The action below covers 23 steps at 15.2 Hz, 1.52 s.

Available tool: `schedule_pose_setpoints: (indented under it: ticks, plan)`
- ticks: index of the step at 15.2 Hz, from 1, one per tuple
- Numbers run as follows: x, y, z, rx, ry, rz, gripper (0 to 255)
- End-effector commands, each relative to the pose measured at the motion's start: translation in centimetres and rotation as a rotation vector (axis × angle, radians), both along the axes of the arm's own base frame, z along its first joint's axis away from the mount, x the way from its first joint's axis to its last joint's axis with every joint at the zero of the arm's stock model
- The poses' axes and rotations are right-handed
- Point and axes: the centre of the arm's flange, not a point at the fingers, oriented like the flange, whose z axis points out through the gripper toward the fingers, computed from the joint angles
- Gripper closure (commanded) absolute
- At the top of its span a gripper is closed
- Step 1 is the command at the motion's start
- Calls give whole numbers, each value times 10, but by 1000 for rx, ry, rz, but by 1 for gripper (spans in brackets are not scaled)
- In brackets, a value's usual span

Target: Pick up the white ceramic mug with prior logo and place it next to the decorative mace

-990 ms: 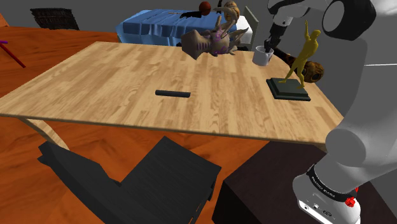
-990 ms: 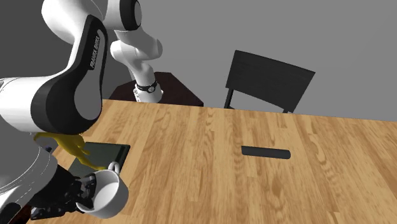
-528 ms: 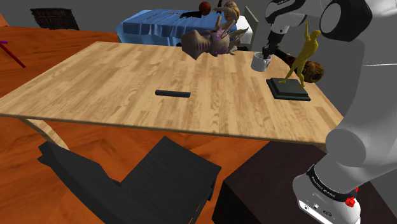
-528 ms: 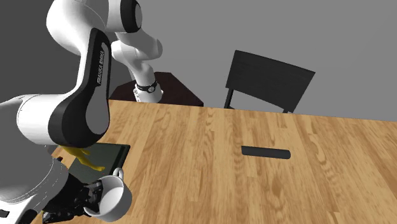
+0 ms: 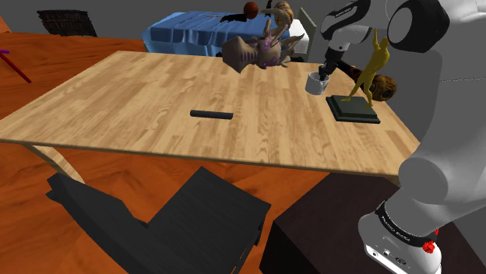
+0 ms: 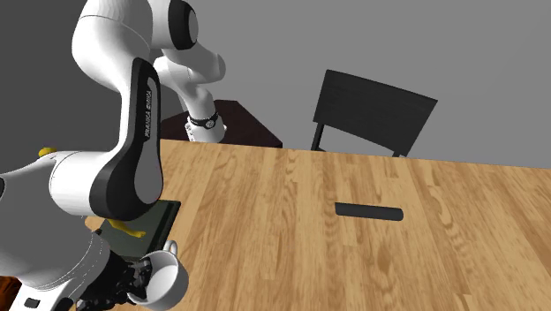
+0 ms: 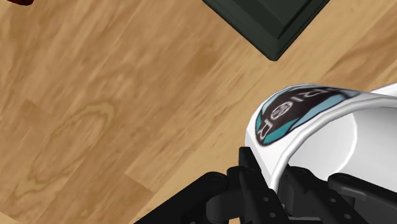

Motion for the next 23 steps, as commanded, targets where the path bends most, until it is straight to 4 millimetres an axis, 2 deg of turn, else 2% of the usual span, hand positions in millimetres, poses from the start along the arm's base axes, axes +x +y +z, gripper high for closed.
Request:
schedule_pose_setpoints:
  ticks: [1, 8, 9, 14, 18, 23]
  plan:
    - [0, 0, -12, 0, -1, 0, 255]
    - [0, 0, -12, 0, -1, 0, 255]
    - [0, 0, -12, 0, -1, 0, 0]
    - [0, 0, -12, 0, -1, 0, 0]
    - [-5, -2, 38, 0, -1, 0, 0]
    - [-5, -2, 38, 0, -1, 0, 0]
